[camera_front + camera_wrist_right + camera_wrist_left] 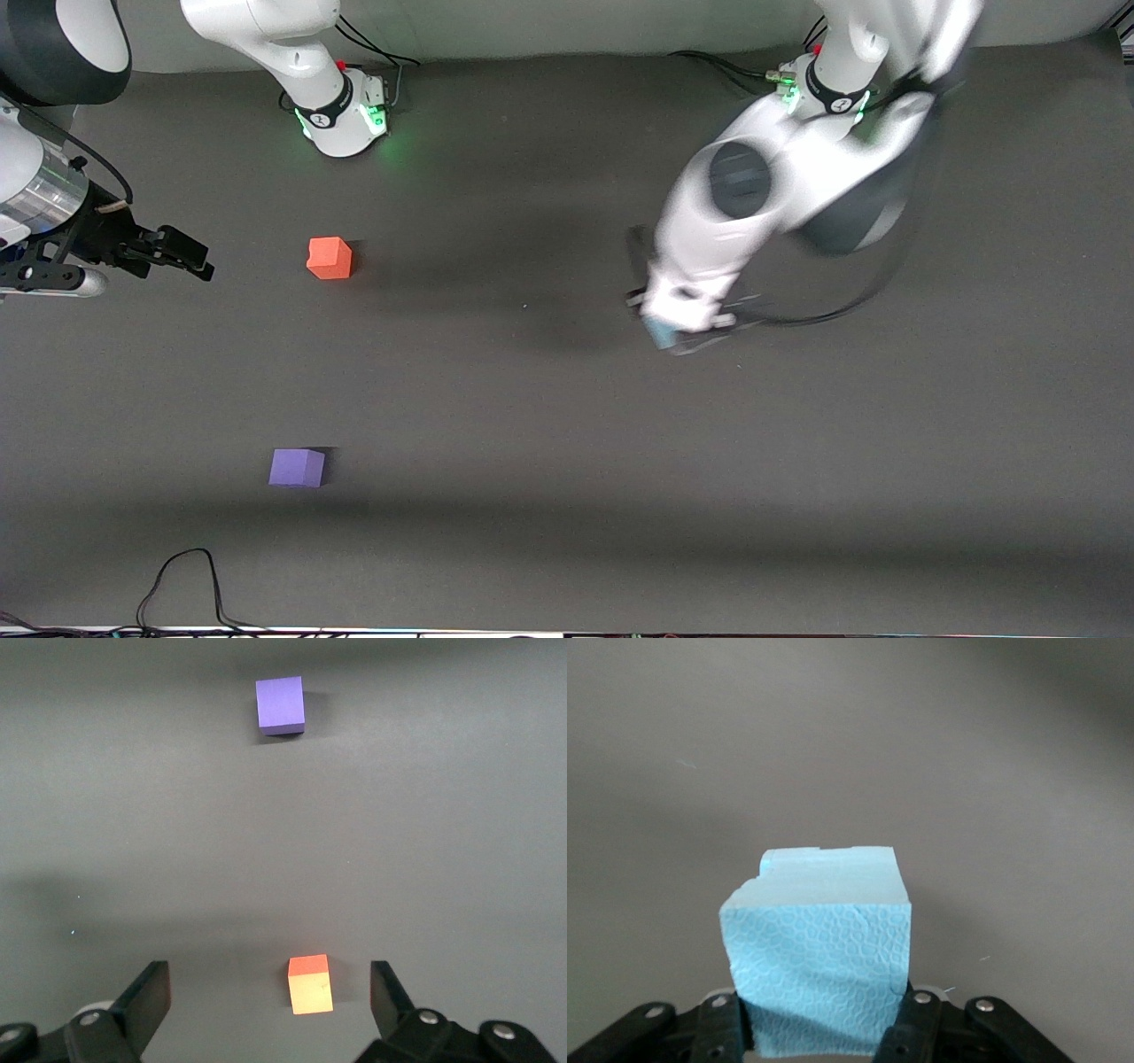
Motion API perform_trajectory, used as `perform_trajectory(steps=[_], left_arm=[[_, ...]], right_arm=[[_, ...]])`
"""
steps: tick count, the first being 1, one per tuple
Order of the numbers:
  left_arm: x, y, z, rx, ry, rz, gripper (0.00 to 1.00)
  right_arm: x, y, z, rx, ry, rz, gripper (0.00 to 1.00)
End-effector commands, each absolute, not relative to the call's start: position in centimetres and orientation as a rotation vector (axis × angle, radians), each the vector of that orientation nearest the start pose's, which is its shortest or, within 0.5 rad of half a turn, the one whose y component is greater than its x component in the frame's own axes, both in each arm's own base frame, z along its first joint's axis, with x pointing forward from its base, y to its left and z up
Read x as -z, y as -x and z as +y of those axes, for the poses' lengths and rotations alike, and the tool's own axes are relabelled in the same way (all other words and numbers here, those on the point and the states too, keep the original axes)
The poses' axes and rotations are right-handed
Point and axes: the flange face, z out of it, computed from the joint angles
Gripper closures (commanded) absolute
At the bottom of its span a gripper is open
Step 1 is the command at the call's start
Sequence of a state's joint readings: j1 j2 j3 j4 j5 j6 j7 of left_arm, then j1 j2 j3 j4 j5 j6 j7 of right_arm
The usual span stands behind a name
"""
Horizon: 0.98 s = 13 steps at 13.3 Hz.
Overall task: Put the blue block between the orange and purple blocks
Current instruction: 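Carry the blue block to mid-table with the left gripper and release it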
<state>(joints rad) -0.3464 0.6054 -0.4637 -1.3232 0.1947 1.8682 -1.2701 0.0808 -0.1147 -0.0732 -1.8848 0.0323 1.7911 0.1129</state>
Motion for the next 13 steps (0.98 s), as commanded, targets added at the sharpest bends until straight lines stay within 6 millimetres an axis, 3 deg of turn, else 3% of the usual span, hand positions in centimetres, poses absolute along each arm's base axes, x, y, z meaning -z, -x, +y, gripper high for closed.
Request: perform_trajectory(steps=[1,4,6,8,9,10,12,13], left_arm=[[-32.5,-57.8,-52.2,-0.056,3.093,-0.855,0.78],[-25.3,-54.1,-57.8,0.024,3.111,-0.935,0.76],[-23.4,-50.5,-61.5,0.061,3.136,-0.925,0.75],[-21.2,-48.0,-63.2,0.079,3.137,-0.855,0.56],[-20.9,-48.0,-62.9,0.087,3.120,-0.839,0.23],[-21.5,-48.3,-62.7,0.092,3.113,-0.834,0.00],[-24.3,-50.2,-61.0,0.087,3.083,-0.909,0.00],[-26.0,-52.3,-59.4,0.091,3.077,-0.968,0.00]], right_arm=[[-55.9,-52.8,0.5,0.053,3.095,0.146,0.00],[-55.8,-52.7,0.5,0.048,3.096,0.148,0.00],[-55.6,-52.7,0.3,0.041,3.096,0.153,0.00],[-55.6,-52.6,0.3,0.036,3.095,0.169,0.00],[-55.4,-52.6,0.3,0.034,3.095,0.169,0.00],[-55.3,-52.6,0.3,0.029,3.096,0.167,0.00],[-54.9,-52.8,0.6,0.025,3.098,0.156,0.00],[-54.9,-52.9,1.0,0.027,3.099,0.146,0.00]])
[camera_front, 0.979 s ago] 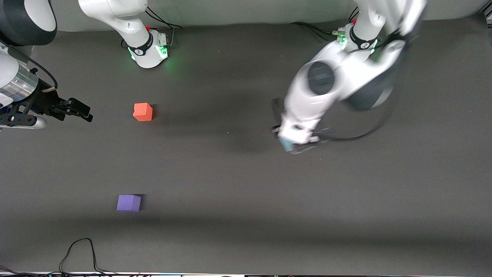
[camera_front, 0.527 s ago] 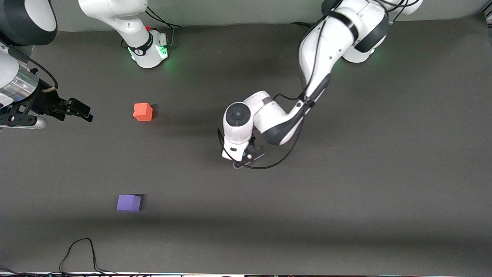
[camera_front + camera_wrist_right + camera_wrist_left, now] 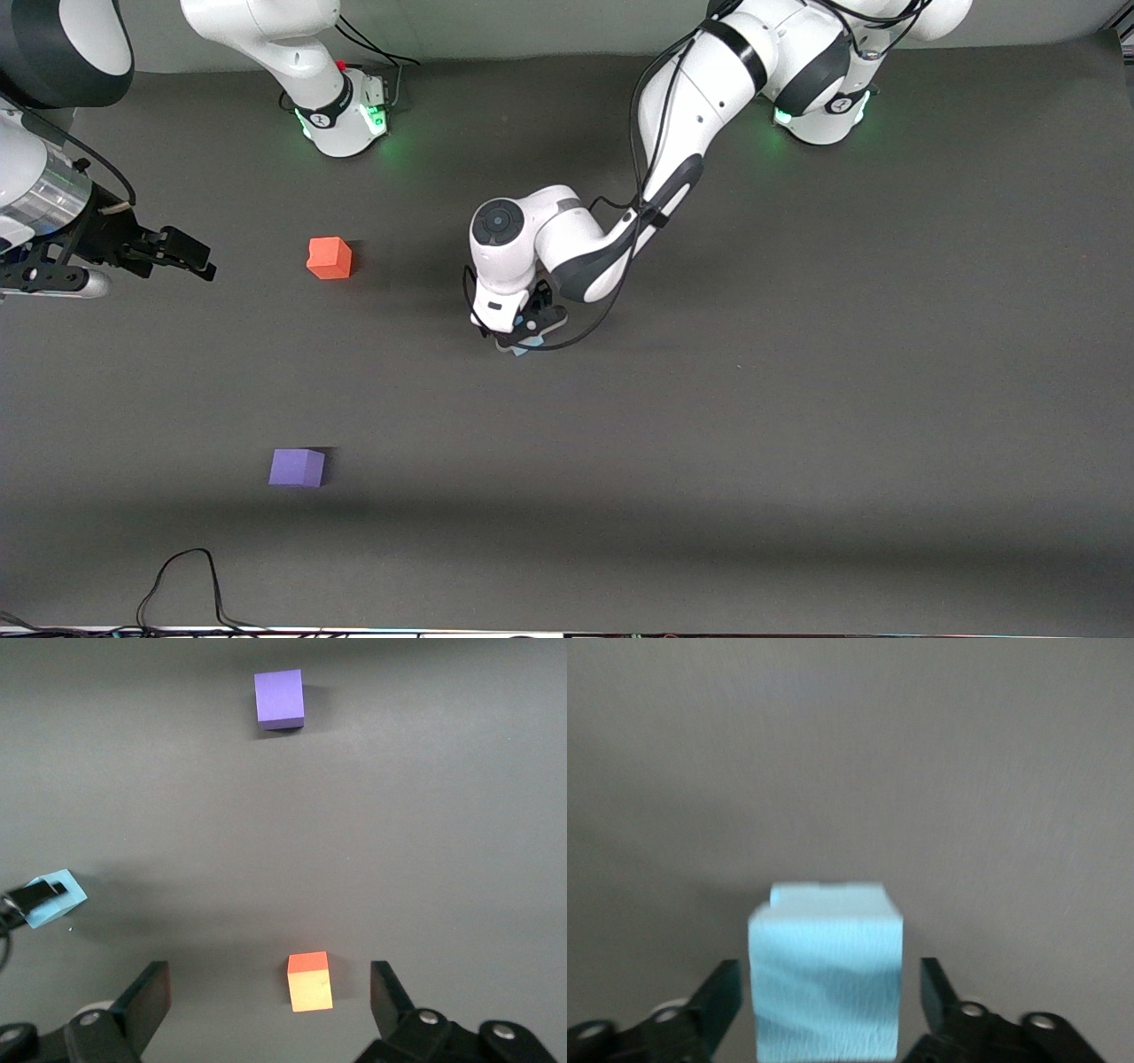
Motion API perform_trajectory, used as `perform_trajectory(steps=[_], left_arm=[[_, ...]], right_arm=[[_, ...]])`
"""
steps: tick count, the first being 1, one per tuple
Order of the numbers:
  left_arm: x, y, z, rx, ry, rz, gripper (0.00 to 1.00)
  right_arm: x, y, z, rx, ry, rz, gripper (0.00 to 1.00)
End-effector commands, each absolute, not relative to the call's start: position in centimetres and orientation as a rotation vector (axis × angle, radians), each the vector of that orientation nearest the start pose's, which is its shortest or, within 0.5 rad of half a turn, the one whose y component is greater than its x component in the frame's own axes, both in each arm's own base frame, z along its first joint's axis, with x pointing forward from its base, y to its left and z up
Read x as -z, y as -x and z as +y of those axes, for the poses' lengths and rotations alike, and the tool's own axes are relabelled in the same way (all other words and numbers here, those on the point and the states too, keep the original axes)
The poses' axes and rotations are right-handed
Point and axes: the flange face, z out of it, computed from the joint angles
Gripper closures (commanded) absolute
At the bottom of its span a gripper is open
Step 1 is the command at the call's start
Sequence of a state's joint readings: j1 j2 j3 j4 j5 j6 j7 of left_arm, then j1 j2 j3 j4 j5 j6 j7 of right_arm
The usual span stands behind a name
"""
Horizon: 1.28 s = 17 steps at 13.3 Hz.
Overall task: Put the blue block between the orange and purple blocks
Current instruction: 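Carry the blue block to mid-table with the left gripper and release it, then reach the right gripper to the blue block while the left gripper withdraws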
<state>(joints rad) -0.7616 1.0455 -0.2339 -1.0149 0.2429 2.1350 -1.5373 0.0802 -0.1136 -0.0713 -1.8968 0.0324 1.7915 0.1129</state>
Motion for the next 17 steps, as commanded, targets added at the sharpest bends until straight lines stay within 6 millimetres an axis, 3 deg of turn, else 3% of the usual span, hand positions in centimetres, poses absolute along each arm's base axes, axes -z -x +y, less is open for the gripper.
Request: perform_trajectory(steps=[1,2,3,4,5,7,8,9,10,11,13,14,15,17], left_arm=[[-29.2,-55.1,-56.6,0.105,3.063,-1.037,0.00],[-32.1,-57.2,-52.5,0.081,2.994,-1.024,0.00],[-35.5,-58.8,-47.9,0.028,2.975,-0.891,0.00],[-38.4,-60.2,-43.4,-0.077,2.980,-0.851,0.00],[-41.9,-61.5,-37.3,-0.100,2.964,-0.857,0.00],[-46.9,-61.9,-23.7,-0.086,2.991,-0.624,0.00],[-48.9,-61.5,-17.7,-0.083,2.999,-0.547,0.00],[-50.1,-61.0,-13.1,-0.079,3.011,-0.454,0.00],[-50.9,-60.6,-10.1,-0.098,3.037,-0.332,0.00],[-50.9,-60.4,-8.4,-0.118,3.040,-0.265,0.00],[-51.7,-58.5,-4.0,-0.150,3.013,-0.241,0.00],[-51.6,-56.7,-3.2,-0.152,3.014,-0.164,0.00],[-51.6,-55.6,-1.5,-0.146,3.027,-0.180,0.00],[-51.8,-54.0,0.1,-0.203,3.054,-0.217,0.00]], right_arm=[[-54.9,-53.1,2.0,0.032,3.102,0.121,0.00],[-54.7,-53.3,3.4,0.036,3.106,0.079,0.00],[-54.2,-53.5,5.5,0.033,3.110,0.022,0.00],[-53.4,-53.8,8.3,0.033,3.112,-0.055,0.00],[-52.6,-54.2,11.7,0.054,3.106,-0.145,0.00],[-50.2,-54.9,17.4,0.096,3.077,-0.291,0.00],[-49.0,-55.0,20.4,0.115,3.052,-0.366,0.00],[-47.5,-55.0,23.5,0.120,3.027,-0.448,0.00],[-46.3,-54.3,26.9,0.126,3.000,-0.495,0.00],[-44.8,-54.2,28.9,0.146,2.992,-0.486,0.00],[-40.7,-54.3,31.1,0.150,3.030,-0.604,0.00],[-38.6,-54.3,32.1,0.140,3.018,-0.596,0.00],[-36.9,-54.5,32.9,0.132,2.995,-0.603,0.00],[-33.9,-54.8,34.1,0.158,2.941,-0.602,0.00]])
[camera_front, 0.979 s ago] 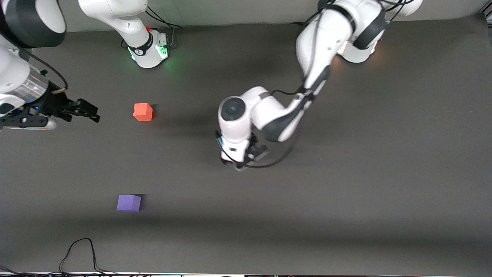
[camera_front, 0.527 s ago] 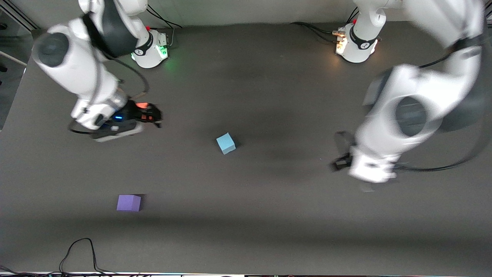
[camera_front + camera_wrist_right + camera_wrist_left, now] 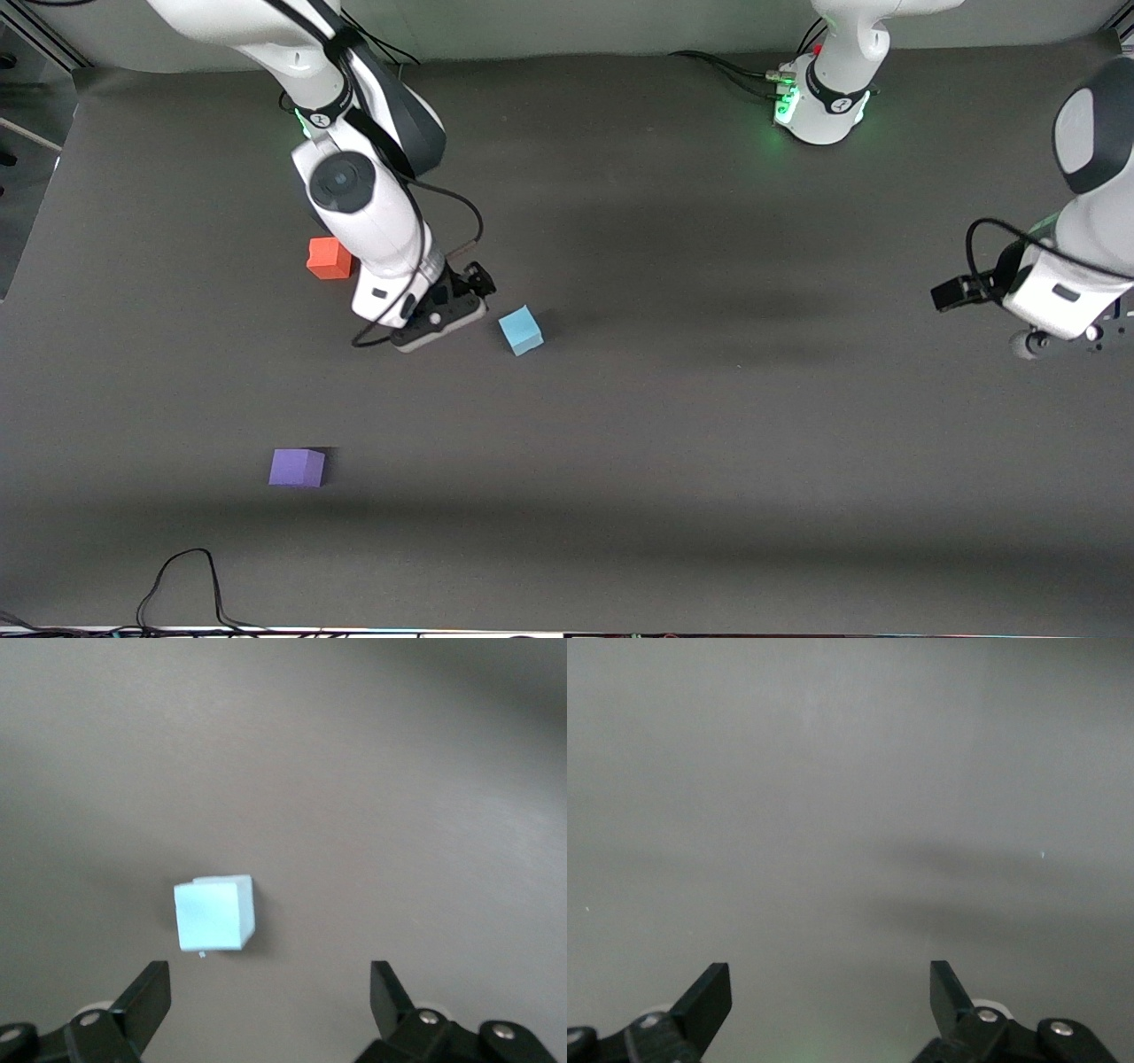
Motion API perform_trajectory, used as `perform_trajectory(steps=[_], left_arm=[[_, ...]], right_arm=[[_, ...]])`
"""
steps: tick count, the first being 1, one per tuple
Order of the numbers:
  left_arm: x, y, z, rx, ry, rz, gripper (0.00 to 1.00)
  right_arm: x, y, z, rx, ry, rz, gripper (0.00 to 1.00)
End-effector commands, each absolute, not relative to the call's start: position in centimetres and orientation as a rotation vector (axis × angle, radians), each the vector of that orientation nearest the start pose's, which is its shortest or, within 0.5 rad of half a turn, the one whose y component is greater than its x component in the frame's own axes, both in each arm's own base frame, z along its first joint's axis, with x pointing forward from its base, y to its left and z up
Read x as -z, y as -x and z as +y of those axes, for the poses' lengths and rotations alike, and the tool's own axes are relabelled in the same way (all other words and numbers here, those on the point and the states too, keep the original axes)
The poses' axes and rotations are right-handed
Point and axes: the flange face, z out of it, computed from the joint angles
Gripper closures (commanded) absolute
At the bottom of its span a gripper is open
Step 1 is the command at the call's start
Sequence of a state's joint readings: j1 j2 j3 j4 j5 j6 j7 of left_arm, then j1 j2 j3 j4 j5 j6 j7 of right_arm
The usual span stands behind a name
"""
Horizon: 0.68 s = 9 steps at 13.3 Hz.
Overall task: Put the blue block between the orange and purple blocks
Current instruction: 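Reach the right gripper to the blue block while the left gripper withdraws, then grasp the blue block with the right gripper and lift it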
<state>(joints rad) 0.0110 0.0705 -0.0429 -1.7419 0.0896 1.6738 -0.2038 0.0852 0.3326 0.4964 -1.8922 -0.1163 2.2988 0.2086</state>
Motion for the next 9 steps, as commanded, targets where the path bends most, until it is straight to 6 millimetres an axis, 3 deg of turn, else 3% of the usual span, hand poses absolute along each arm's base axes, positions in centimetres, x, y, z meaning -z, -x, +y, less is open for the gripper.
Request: perform_trajectory(steps=[1,2,4,6,9], left_arm=[[-51.6,-53.7,0.6,-0.252,3.047,-0.232,0.00],[-51.4,-53.3,1.7,-0.294,3.045,-0.262,0.00],[-50.5,-52.2,2.1,-0.443,3.024,-0.269,0.00],[-47.2,-52.2,0.8,-0.638,2.972,-0.233,0.00],[-46.0,-52.4,0.4,-0.678,2.959,-0.220,0.00]], right_arm=[[-32.3,-54.8,34.8,0.160,2.921,-0.587,0.00],[-30.7,-54.4,35.6,0.169,2.913,-0.586,0.00],[-27.2,-53.1,37.2,0.185,2.942,-0.573,0.00],[-23.6,-52.0,38.1,0.199,3.007,-0.544,0.00],[-20.8,-50.0,39.3,0.204,3.010,-0.539,0.00]])
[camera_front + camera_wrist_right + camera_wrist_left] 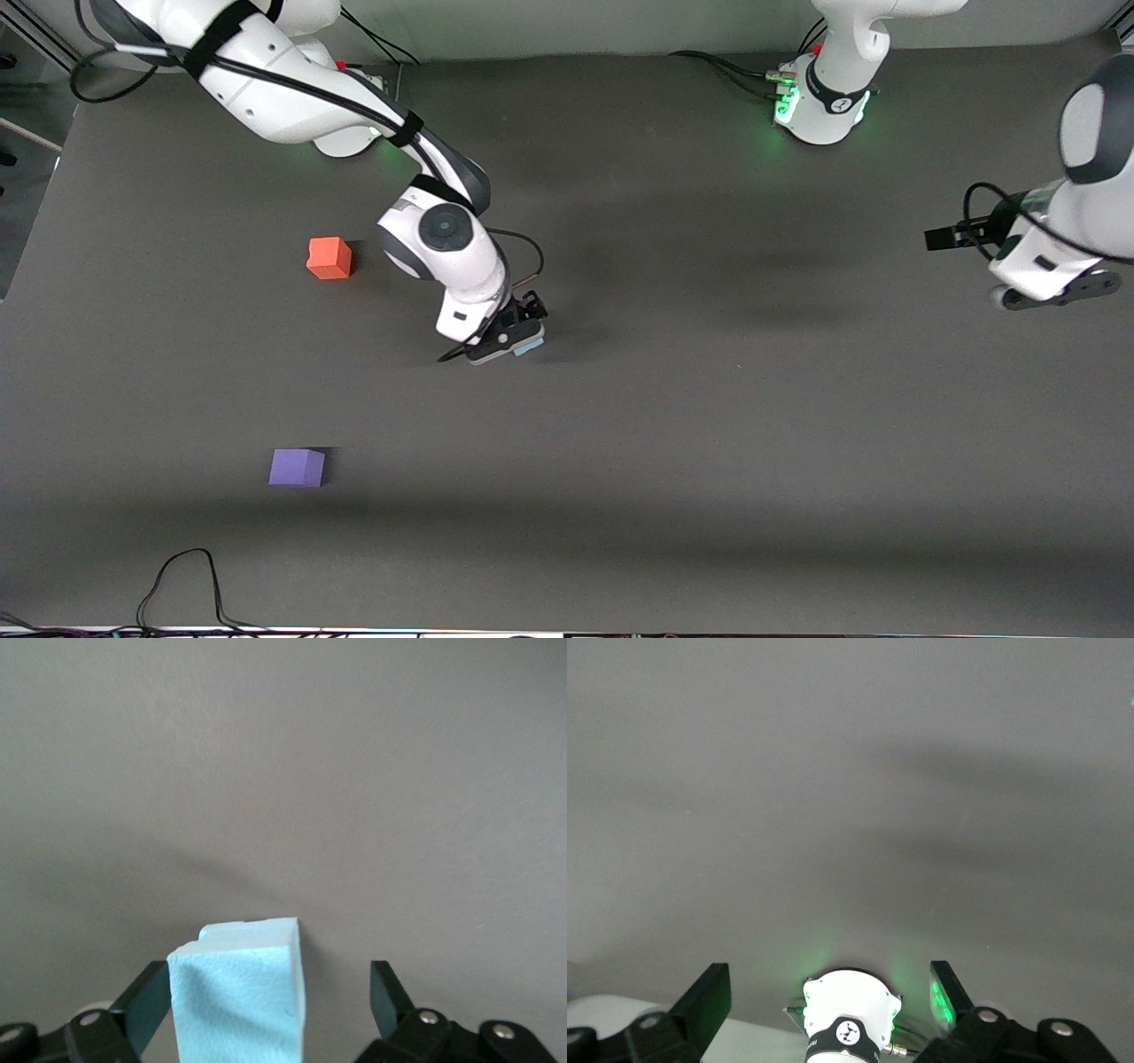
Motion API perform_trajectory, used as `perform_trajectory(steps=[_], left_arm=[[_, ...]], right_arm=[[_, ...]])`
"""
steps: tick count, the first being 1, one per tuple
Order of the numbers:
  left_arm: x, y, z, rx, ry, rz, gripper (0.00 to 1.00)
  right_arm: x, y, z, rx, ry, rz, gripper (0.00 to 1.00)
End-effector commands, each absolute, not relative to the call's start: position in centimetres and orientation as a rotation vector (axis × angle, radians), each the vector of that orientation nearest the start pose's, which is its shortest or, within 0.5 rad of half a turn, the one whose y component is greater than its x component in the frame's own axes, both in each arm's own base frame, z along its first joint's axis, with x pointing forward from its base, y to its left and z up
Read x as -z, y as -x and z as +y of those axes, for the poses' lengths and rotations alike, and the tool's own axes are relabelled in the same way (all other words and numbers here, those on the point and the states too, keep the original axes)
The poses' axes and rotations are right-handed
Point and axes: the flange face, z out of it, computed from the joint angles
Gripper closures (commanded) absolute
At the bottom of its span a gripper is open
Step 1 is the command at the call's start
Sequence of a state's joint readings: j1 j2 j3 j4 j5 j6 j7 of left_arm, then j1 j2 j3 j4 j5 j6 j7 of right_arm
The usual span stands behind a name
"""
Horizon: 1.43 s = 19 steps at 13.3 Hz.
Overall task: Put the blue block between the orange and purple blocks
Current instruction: 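Grasp the blue block with the right gripper and lift it, then carry the blue block between the orange and purple blocks and lower it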
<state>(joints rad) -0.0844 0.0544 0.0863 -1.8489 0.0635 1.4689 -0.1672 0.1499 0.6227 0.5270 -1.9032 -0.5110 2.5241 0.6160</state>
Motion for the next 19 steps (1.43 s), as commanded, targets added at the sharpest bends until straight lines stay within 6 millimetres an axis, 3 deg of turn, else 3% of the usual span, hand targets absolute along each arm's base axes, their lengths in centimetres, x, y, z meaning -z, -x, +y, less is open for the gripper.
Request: perform_trajectory(steps=[1,5,6,7,8,9,11,13,15,19], left_arm=[[-46.0,-52.5,0.3,-0.671,2.960,-0.215,0.00],[-46.6,-51.5,0.8,-0.491,3.016,-0.227,0.00],[-46.8,-51.4,0.7,-0.439,3.027,-0.223,0.00],[-46.5,-51.2,0.7,-0.431,3.029,-0.222,0.00],[-46.4,-51.3,0.5,-0.435,3.026,-0.217,0.00],[-46.3,-51.4,0.2,-0.443,3.015,-0.202,0.00],[-46.2,-51.3,0.5,-0.462,3.010,-0.204,0.00],[-46.1,-51.0,0.5,-0.495,3.001,-0.206,0.00],[-45.7,-51.1,0.4,-0.511,2.997,-0.201,0.00],[-45.7,-51.0,0.4,-0.529,2.993,-0.199,0.00]], right_arm=[[-20.2,-49.3,39.5,0.217,2.976,-0.541,0.00],[-19.2,-48.1,39.1,0.201,2.965,-0.540,0.00],[-19.2,-48.2,39.0,0.204,2.969,-0.533,0.28],[-19.2,-48.3,38.9,0.201,2.974,-0.528,0.68],[-19.3,-48.6,38.6,0.201,2.980,-0.520,0.90],[-19.8,-48.8,38.3,0.199,3.002,-0.516,1.00],[-23.1,-49.8,36.7,0.202,3.114,-0.398,1.00],[-25.5,-51.9,33.2,0.228,3.167,-0.264,1.00],[-26.5,-54.0,27.2,0.228,3.209,-0.092,1.00],[-27.3,-55.2,15.6,0.207,3.210,0.007,1.00]])
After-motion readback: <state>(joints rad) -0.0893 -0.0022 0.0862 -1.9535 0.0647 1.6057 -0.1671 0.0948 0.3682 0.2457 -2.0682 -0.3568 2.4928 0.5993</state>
